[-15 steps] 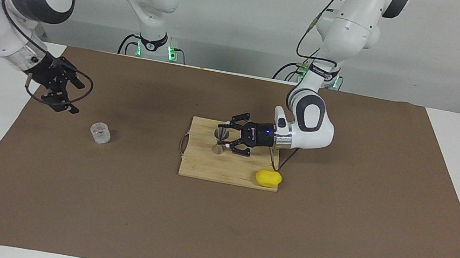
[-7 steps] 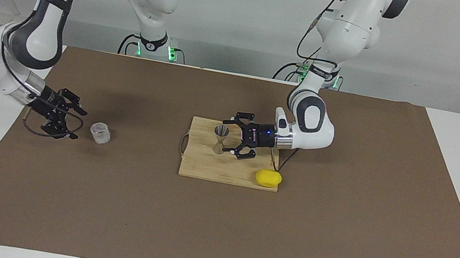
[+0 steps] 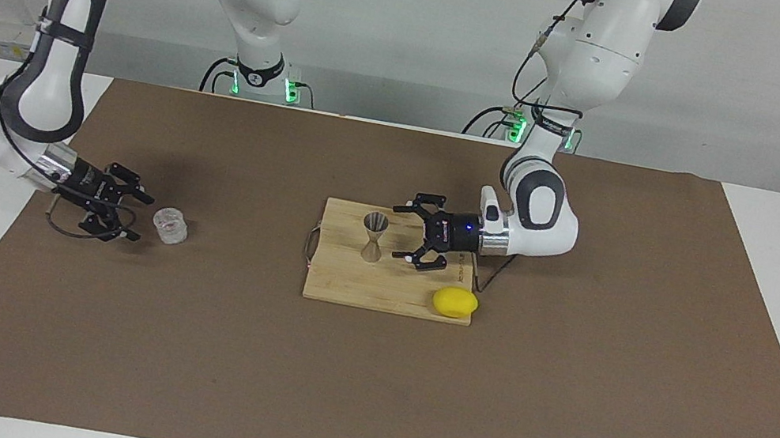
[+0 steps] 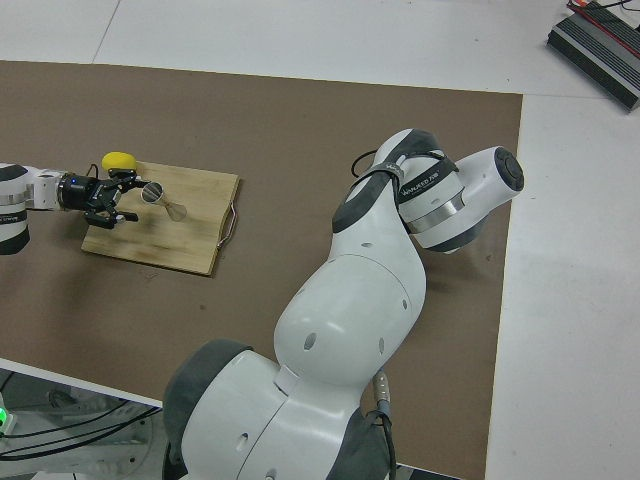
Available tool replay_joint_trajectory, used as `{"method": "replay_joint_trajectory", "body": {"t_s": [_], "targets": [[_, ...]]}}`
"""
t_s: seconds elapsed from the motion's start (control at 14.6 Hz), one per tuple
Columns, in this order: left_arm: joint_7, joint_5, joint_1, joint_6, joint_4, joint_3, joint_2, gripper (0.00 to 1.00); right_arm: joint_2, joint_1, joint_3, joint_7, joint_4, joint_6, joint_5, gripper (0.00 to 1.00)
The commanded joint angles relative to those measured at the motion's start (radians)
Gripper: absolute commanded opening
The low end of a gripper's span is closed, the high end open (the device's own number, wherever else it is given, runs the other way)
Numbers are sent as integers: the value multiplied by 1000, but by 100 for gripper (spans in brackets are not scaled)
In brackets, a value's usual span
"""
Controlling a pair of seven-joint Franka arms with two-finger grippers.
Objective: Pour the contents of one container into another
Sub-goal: 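Lower the metal cup onto the board while the right gripper reaches the glass, then grasp the glass cup with the right gripper while the left gripper withdraws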
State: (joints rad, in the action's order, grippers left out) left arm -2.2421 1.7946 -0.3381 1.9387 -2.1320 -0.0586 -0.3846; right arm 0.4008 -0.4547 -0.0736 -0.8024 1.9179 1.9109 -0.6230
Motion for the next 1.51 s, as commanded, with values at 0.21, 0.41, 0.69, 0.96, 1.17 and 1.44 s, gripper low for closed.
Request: {"method": "replay_joint_trajectory", "body": {"t_s": [0.21,0.41,0.69,0.96,1.17,1.44], "targets": [[-13,-113,100,-46,-62,3,88,100,-30,25,-12,49,114,72,-128,92],[13,-286,210,-75,-66,3,136,100,-34,30,-14,65,131,86,-139,90],[154,-606,332,-96,-19,6,252,100,-34,30,-14,66,128,83,-158,51],[336,-910,510,-280,134,6,308,100,-34,28,-14,60,121,71,-164,0],[513,-1102,597,-407,291,5,302,100,-60,31,-17,43,119,71,-164,0],[752,-1282,682,-443,394,8,283,100,-151,149,-18,-137,121,82,-162,0]]}}
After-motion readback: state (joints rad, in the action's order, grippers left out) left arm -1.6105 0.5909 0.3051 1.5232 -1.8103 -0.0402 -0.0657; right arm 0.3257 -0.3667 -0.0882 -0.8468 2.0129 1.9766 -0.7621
